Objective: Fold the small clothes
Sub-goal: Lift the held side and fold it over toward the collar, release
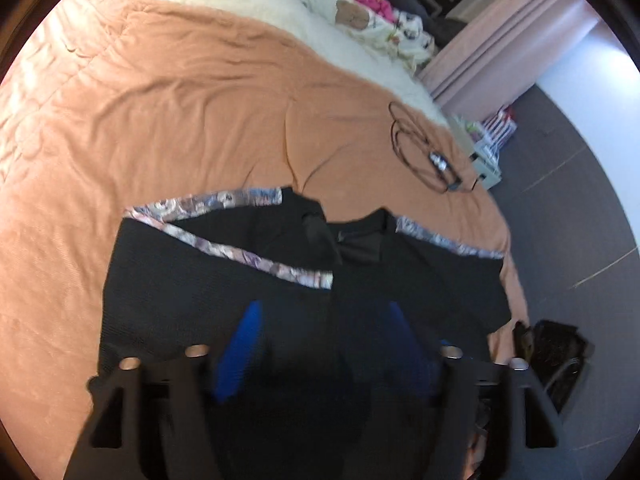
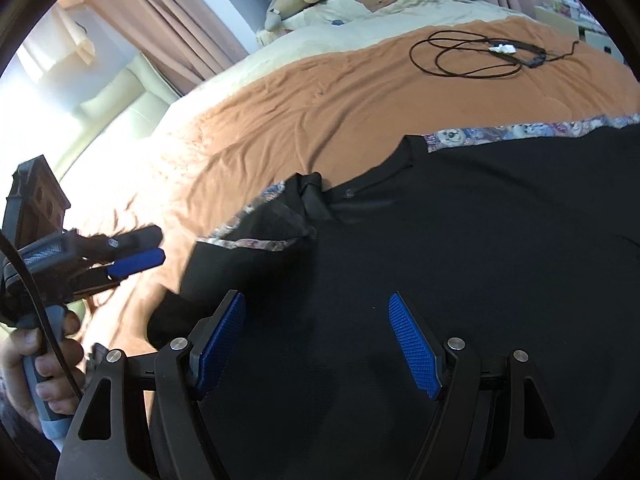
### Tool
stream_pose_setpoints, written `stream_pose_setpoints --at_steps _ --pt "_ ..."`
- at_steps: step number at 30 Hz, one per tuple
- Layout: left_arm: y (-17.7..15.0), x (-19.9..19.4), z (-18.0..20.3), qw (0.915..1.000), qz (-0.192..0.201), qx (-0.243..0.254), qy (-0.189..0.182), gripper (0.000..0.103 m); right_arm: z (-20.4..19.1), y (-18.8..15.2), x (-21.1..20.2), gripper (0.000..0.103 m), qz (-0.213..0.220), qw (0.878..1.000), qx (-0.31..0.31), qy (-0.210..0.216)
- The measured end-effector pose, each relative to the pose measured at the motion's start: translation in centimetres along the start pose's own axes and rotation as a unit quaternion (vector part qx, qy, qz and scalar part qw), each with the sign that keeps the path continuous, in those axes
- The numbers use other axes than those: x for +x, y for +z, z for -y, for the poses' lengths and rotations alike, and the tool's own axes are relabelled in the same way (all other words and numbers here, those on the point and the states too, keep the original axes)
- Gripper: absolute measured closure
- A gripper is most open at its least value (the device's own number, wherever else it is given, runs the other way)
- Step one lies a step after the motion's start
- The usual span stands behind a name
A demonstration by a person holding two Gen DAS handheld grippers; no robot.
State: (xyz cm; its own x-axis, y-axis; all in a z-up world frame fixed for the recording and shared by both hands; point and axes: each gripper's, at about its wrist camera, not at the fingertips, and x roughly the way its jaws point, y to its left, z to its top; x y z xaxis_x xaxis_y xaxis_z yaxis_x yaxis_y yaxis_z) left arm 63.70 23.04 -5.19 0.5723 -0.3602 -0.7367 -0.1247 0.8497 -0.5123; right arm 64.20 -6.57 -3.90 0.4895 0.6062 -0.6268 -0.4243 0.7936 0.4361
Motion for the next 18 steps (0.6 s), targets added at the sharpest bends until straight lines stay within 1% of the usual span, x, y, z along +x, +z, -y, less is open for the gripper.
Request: stream_pose_setpoints --at_steps 2,6,9,12,14,16,17,18 --pt "0.3 -0.9 -0.5 0.9999 0.007 -0.008 -0.001 0.031 -0.2 0.1 0.2 0.03 -0.004 1.0 0.003 0.009" --pt "0.7 -2.7 -2.0 0.9991 0.028 -0.005 0.031 0.031 -0.6 0.2 1.4 0.03 -0.016 1.0 0.007 0.017" --pt "0.5 -3.4 -3.9 0.9984 0.03 -0.01 0.046 0.032 -0.7 0.4 3.0 0.03 -0.027 0.999 0.011 0.014" --pt "0.0 -3.8 -5.8 0.9975 0.028 -0.013 0.064 0.046 -1.1 0.5 4.7 0.03 -0.043 0.999 0.018 0.015" --pt "-0.4 -3.8 -7.4 0.9967 0.024 -0.021 0.075 0.051 -1.1 0.6 5.7 0.03 -0.049 0.998 0.023 0.017" --pt "-0.7 -3.8 -8.7 0.9961 0.022 -0.029 0.081 0.053 -1.3 0.7 6.6 0.03 -0.052 0.998 0.026 0.019" --pt "-0.9 -3.8 -9.3 0.9958 0.022 -0.032 0.083 0.053 -1.3 0.8 7.3 0.033 -0.057 0.998 0.027 0.019" --pt "-1.0 -3.8 -10.0 0.9954 0.021 -0.037 0.086 0.053 -1.2 0.9 7.8 0.04 -0.062 0.998 0.028 0.019"
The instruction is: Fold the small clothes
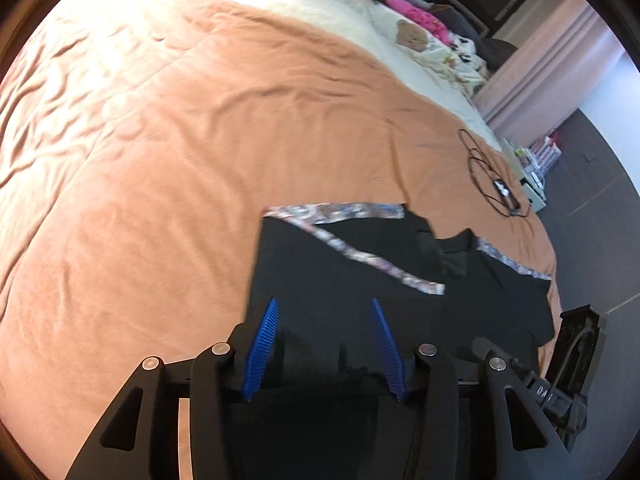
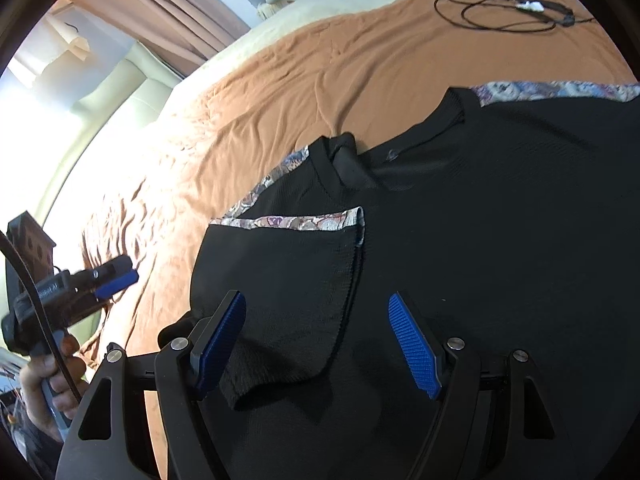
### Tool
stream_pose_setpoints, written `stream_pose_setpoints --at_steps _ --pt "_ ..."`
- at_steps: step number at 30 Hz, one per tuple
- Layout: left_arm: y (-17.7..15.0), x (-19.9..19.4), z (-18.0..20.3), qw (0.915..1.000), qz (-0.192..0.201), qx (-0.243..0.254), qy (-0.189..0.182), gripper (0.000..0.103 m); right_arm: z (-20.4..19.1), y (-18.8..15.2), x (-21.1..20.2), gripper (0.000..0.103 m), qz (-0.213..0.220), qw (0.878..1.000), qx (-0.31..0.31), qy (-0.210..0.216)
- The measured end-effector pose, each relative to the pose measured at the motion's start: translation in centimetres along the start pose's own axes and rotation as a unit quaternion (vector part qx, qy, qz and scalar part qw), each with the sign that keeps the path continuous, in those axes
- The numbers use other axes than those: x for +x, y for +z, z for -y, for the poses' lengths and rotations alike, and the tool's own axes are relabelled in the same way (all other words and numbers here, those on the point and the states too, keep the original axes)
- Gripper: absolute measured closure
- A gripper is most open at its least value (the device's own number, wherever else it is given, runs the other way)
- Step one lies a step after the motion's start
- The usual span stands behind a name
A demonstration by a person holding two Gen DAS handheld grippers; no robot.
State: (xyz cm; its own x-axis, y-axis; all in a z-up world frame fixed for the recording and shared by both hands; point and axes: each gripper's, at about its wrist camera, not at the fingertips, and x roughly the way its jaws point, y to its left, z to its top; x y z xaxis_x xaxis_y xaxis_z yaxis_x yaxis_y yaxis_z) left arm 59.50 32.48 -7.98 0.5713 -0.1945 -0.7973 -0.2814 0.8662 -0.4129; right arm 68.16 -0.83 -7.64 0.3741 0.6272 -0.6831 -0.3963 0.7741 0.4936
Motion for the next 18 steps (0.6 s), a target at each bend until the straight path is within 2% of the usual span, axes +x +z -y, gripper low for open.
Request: stream_pose_setpoints --at_steps 1,3,8,10,14,17,18 --pt "-0.1 0.2 -0.5 1.0 -0.001 -0.003 0.002 0.053 -0.1 0.1 0.7 0.045 -0.006 1.0 0.001 -0.001" --pt "-0.3 0.7 -1.4 0.9999 -0.006 -0.005 0.007 0.053 -0.2 0.5 1.9 0.048 -0.015 1.0 0.0 -0.005" --pt "-1.0 2.9 -3.1 0.9996 -0.022 -0.008 0.014 0.059 -0.2 1.4 4.2 0.05 -0.029 0.999 0.006 -0.013" --pt "-1.2 3.6 -3.7 0.9994 -0.028 -0.01 0.015 0.059 -0.1 1.8 5.1 0.058 -0.037 0.999 0.009 -0.011" --pt "-1.5 5.3 -4.6 0.9989 -0.043 -0.017 0.012 0.059 0.3 2.3 6.4 0.064 -0.038 0.999 0.015 -0.016" --pt "-1.4 6.1 -5.0 0.9987 -0.047 -0.015 0.011 0.061 0.5 3.0 7.2 0.079 -0.037 0.999 0.016 -0.026" --pt "-1.4 6.4 -5.0 0.9986 -0.049 -0.016 0.01 0.064 0.5 3.3 7.4 0.091 -0.037 0.999 0.015 -0.029"
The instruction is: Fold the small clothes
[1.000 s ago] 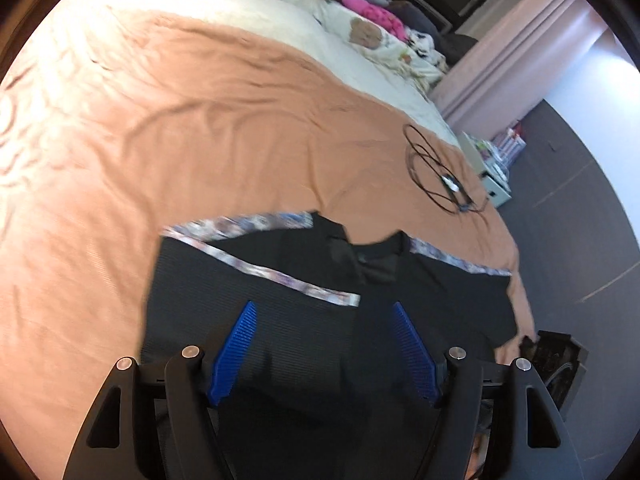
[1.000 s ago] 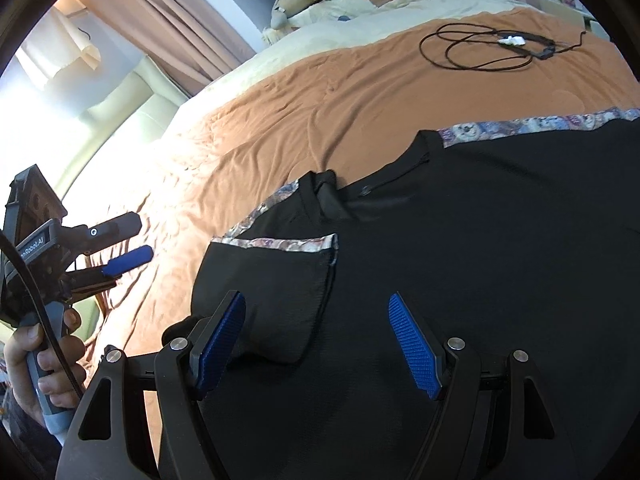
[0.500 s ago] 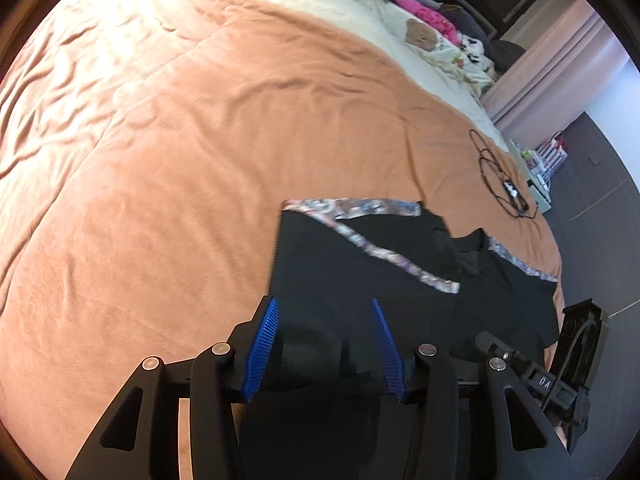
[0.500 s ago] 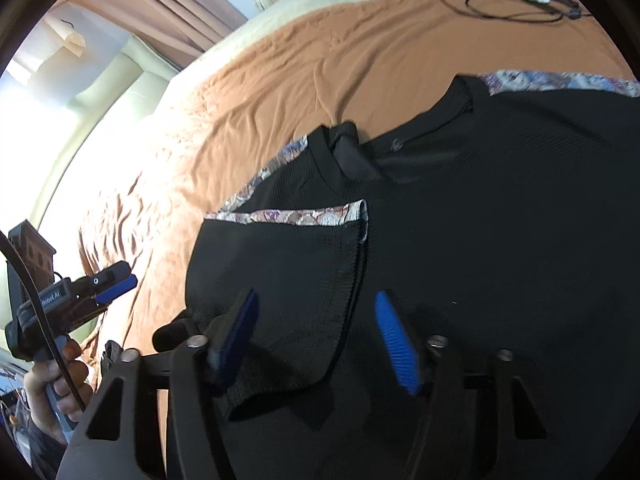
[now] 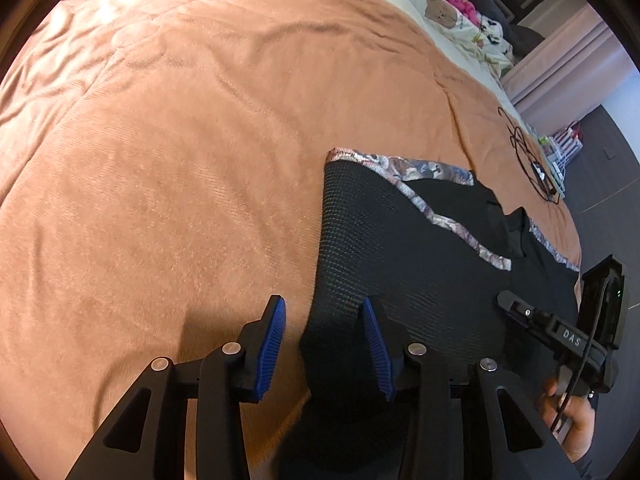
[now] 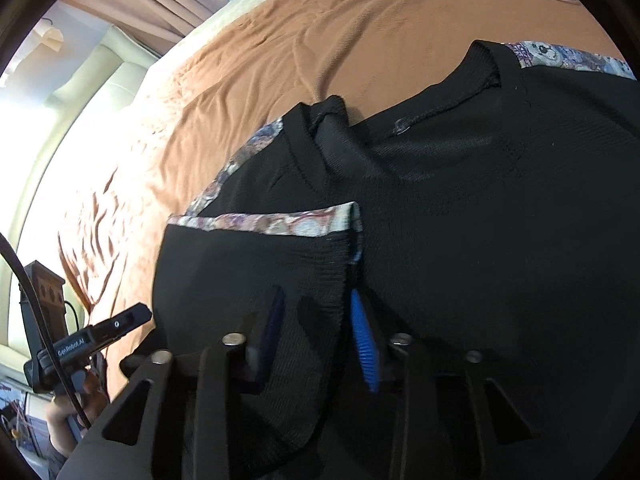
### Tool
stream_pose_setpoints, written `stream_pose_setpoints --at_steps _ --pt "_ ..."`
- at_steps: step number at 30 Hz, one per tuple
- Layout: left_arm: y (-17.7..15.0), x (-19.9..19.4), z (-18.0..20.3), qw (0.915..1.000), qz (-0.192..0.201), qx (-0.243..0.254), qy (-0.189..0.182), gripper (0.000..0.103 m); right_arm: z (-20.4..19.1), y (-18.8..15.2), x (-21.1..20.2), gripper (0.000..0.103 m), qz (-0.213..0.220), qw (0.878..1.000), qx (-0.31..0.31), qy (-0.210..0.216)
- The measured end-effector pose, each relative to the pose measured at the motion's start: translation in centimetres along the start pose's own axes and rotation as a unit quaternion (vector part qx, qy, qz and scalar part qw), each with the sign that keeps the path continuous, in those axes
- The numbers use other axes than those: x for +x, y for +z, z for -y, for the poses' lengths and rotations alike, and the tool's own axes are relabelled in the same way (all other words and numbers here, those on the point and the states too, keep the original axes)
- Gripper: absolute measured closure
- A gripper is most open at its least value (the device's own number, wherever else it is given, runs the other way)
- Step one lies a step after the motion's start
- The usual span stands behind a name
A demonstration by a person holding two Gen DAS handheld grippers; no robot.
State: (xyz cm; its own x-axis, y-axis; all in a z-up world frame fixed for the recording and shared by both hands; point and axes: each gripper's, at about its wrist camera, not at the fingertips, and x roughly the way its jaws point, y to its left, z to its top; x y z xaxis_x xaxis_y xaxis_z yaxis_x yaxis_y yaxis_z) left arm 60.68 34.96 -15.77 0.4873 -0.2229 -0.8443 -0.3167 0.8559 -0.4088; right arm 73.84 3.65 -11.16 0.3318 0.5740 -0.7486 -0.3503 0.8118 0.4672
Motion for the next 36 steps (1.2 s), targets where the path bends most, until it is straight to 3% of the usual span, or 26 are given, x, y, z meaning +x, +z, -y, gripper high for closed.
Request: stream_pose_setpoints --at_steps 1,3,9,14,17,19,21,32,36 --pt "0.1 0.3 -0.1 1.0 -0.003 -0.001 -0.001 0.065 0.0 -0.2 -0.2 0.098 -0.001 1.0 -0.002 0.001" --pt "0.3 0.7 0.0 1.0 -0.003 -0.001 -0.003 0.065 -0.4 0.0 -0.2 0.1 0.005 1.0 -0.011 -0.003" --pt "0.6 1.4 0.0 1.0 0.002 0.005 -0.002 0.065 -0.4 0.0 -1.8 0.101 0.039 0.998 -0.024 -0.042" --pt "0.3 1.3 0.1 0.9999 0.003 0.01 0.005 0.065 -0.8 -0.1 -1.1 0.099 0.02 0.998 -0.025 -0.05" --pt "-0.2 0.8 -0.1 1.0 -0.001 0.008 0.001 0.065 -1.1 -0.2 -1.3 0.086 0.015 0.998 -0.022 -0.051" --pt "-0.6 0.4 -0.1 1.0 -0.002 0.01 0.0 0.065 -1.2 -0.1 -1.4 0.064 0.015 0.999 -0.022 -0.042" --pt "-1.1 0.1 0.0 0.9999 -0.006 0.013 0.0 0.065 -1.3 -0.5 -2.0 0.055 0.02 0.999 -0.026 -0.044" --pt "-4.6 -2.0 0.3 0.9996 -0.015 0.016 -0.019 0.065 -1.9 -4.5 -3.3 0.055 0.003 0.999 -0.04 -0.036" --pt "-5.4 -2.2 0.9 0.9993 -0.017 0.031 -0.008 0.065 -2.0 -5.6 -3.7 0.057 -0.004 0.999 -0.04 -0.036"
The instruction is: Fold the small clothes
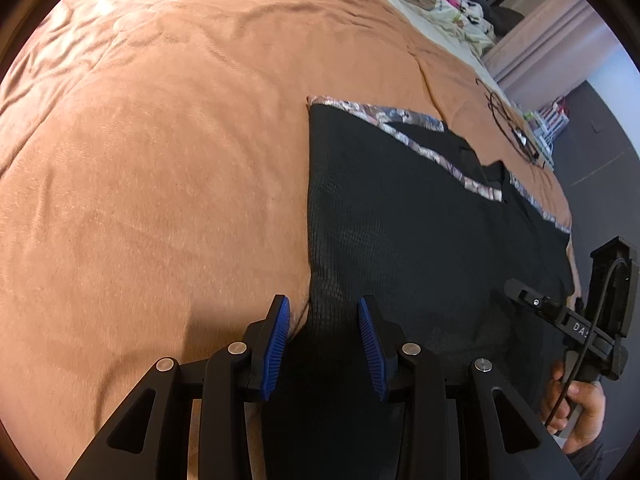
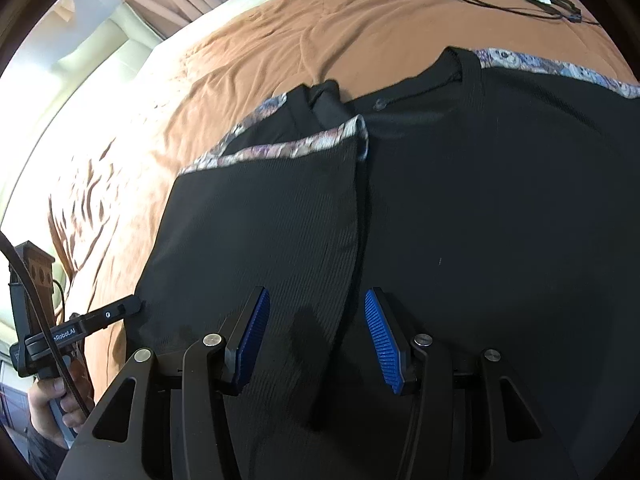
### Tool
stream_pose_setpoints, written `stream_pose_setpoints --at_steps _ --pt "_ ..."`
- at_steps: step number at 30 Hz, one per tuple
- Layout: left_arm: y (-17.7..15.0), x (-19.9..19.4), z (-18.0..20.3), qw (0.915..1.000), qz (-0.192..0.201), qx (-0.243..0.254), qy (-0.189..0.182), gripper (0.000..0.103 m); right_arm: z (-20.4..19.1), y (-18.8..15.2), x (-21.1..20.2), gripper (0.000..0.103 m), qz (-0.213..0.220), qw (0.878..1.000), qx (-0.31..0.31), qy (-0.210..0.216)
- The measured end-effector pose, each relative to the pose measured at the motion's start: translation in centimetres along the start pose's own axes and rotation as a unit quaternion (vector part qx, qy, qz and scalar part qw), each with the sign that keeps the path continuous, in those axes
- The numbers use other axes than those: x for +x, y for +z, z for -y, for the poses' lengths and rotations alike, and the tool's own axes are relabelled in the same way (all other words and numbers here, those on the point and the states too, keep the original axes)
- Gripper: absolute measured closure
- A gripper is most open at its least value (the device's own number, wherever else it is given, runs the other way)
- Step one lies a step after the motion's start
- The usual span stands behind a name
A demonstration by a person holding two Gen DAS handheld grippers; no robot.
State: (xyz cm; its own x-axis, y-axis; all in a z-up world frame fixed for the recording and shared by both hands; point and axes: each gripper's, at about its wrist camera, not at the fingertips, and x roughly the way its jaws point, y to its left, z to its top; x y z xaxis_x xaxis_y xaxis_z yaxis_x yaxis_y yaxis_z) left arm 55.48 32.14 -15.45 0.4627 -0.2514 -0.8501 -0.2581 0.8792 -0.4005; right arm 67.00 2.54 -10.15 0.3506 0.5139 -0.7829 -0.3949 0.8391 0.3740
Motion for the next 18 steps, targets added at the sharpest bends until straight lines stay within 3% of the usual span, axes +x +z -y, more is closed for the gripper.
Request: stream_pose_setpoints --at_steps 5,6,7,8,12,18 --pt "-0.7 0.0 -0.1 1.0 -0.001 0.003 0.0 0.067 -0.5 -1.0 0.1 0.068 -0.009 1.0 -0.002 -0.005" --pt "-0.8 0.0 -0.2 1.0 0.0 0.004 0.004 0.073 0.1 -1.2 -0.8 0.069 -0.011 1.0 0.001 -0.005" --pt "-0.9 0.1 -0.3 0.9999 -0.002 0.005 0.011 0.087 0.0 -1.4 -0.7 0.07 -0.012 1.0 0.003 -0.006" --pt "-0.9 0.1 -0.5 0.9999 -0.003 0.003 0.013 0.09 -0.2 -1.6 -0.7 0.071 -0.012 1.0 0.004 -0.005" --pt "-0.9 -0.1 -1.3 0.9996 0.003 -0.006 0.028 0.092 -0.7 -2.2 -0.1 0.087 -0.032 0.999 0.013 -0.004" --pt "-1.0 -0.1 -1.1 0.9996 -0.007 -0.004 0.028 0.09 -1.5 -1.9 -0.1 0.088 -0.033 0.999 -0.002 -0.037"
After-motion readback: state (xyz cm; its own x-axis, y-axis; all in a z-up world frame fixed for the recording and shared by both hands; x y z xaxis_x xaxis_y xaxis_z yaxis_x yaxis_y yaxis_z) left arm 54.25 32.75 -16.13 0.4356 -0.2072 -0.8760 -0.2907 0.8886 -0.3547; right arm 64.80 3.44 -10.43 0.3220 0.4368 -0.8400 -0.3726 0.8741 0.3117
